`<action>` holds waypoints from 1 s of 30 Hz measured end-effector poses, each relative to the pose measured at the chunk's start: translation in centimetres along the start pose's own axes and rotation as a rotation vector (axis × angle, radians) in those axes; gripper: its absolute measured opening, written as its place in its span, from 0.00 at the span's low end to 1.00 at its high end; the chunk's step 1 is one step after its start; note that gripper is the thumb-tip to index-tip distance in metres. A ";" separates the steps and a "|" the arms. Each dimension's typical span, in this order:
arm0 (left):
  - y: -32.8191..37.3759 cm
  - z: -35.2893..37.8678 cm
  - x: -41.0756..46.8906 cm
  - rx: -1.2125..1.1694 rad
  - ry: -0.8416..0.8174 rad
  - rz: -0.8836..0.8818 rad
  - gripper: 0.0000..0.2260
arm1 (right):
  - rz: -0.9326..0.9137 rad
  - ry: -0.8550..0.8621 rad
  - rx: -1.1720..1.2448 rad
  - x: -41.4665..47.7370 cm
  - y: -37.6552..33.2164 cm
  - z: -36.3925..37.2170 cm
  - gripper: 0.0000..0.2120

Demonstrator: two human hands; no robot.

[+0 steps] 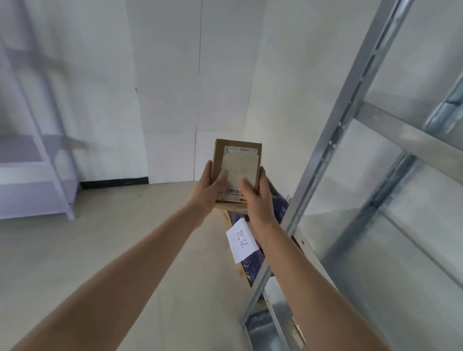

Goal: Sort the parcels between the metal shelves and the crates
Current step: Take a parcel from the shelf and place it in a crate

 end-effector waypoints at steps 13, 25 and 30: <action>-3.3 -6.2 25.3 0.082 -0.026 -0.045 0.11 | 0.043 -0.002 -0.037 24.5 5.9 5.2 0.22; -12.4 7.5 44.1 0.093 -0.479 -0.203 0.24 | 0.090 0.509 -0.077 37.2 11.1 -7.8 0.17; -17.1 16.4 47.5 0.151 -0.654 -0.271 0.22 | 0.146 0.694 -0.049 38.9 14.7 -16.7 0.19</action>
Point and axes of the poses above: each hand's wrist, its own x-axis towards the middle knuckle, its own z-axis out of the palm, y = z × x, the point moved 9 cm from there along x, towards the middle knuckle, and after that the axes turned 5 degrees about x, right-handed, at the moved point
